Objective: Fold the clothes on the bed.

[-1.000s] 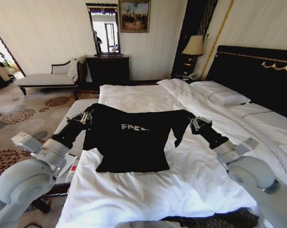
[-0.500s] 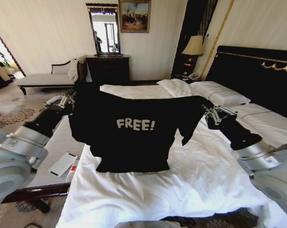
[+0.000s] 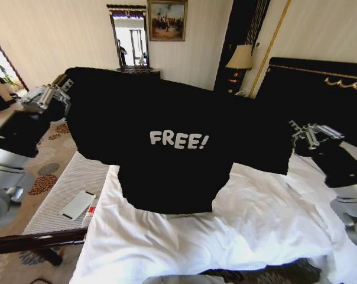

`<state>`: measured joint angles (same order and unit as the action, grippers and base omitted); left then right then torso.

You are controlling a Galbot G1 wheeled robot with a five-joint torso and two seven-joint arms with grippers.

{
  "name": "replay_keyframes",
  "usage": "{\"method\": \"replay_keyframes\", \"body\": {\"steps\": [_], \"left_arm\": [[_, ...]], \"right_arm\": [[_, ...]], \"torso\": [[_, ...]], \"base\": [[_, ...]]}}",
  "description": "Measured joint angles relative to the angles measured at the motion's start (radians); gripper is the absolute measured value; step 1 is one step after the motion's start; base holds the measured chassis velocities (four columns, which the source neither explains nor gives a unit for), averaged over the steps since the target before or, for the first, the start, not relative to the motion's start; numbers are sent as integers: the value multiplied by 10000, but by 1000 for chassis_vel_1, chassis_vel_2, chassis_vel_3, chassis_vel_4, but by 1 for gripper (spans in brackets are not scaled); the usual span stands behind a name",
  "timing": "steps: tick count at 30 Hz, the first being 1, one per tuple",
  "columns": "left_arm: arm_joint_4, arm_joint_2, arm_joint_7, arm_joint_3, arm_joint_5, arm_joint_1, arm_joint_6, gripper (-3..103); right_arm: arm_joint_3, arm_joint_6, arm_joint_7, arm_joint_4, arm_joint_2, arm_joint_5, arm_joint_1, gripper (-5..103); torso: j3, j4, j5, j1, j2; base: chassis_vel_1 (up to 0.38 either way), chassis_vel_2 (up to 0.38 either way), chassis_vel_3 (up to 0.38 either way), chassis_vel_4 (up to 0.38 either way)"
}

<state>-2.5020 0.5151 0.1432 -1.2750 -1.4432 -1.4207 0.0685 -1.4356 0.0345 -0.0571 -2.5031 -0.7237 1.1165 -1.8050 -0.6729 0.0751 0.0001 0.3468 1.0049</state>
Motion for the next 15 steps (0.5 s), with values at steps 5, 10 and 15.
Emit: {"method": "replay_keyframes", "body": {"steps": [5, 10, 15], "left_arm": [[2, 138, 56, -360, -141, -253, 343, 0], [-1, 383, 58, -383, 36, -557, 481, 0], [-1, 375, 163, -549, -149, -565, 482, 0]], "right_arm": [[-408, 42, -266, 1, -207, 192, -258, 0], [-1157, 447, -773, 5, -730, 345, -1083, 0], [-1880, 472, -726, 6, -735, 933, -1166, 0]], "torso": [[0, -2, -3, 2, 0], [1, 6, -1, -1, 1], [0, 0, -2, 0, 0]], "base": [[0, 0, 0, 0], [0, 0, 0, 0], [0, 0, 0, 0]]}}
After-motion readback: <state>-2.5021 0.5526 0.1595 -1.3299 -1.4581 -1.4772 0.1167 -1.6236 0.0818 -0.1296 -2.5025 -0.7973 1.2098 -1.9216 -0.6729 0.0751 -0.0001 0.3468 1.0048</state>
